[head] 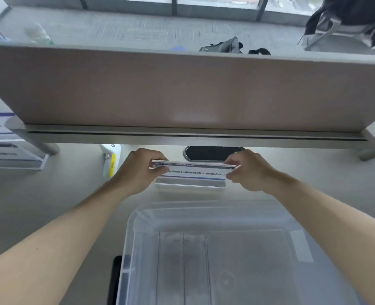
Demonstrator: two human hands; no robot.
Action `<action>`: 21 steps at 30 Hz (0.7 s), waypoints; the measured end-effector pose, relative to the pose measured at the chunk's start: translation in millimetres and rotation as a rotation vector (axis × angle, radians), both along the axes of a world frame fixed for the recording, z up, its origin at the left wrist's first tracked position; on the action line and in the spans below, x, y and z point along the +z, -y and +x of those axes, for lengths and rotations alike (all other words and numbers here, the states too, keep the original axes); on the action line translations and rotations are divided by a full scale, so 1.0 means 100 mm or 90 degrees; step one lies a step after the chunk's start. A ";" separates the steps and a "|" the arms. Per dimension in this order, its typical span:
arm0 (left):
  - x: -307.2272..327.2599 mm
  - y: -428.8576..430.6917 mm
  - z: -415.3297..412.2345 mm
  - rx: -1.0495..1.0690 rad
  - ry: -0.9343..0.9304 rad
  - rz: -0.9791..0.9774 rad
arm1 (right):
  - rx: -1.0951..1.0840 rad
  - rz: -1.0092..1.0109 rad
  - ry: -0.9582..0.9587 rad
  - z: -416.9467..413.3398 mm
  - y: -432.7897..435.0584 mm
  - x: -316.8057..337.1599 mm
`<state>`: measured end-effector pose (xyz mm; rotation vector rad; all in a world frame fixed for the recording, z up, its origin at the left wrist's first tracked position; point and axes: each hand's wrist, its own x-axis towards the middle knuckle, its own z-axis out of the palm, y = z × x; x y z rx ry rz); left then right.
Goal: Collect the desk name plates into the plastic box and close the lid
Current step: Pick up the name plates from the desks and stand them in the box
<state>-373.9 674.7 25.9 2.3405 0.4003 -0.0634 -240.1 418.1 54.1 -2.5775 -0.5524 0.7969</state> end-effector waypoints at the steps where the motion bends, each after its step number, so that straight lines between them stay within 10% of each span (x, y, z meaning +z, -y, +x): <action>1: -0.01 0.00 -0.01 0.002 0.007 -0.003 | 0.008 0.000 0.013 0.00 0.01 0.01; 21: 2.54 0.54 -0.54 -0.087 0.252 0.141 | -0.142 0.614 0.057 -0.74 0.78 1.81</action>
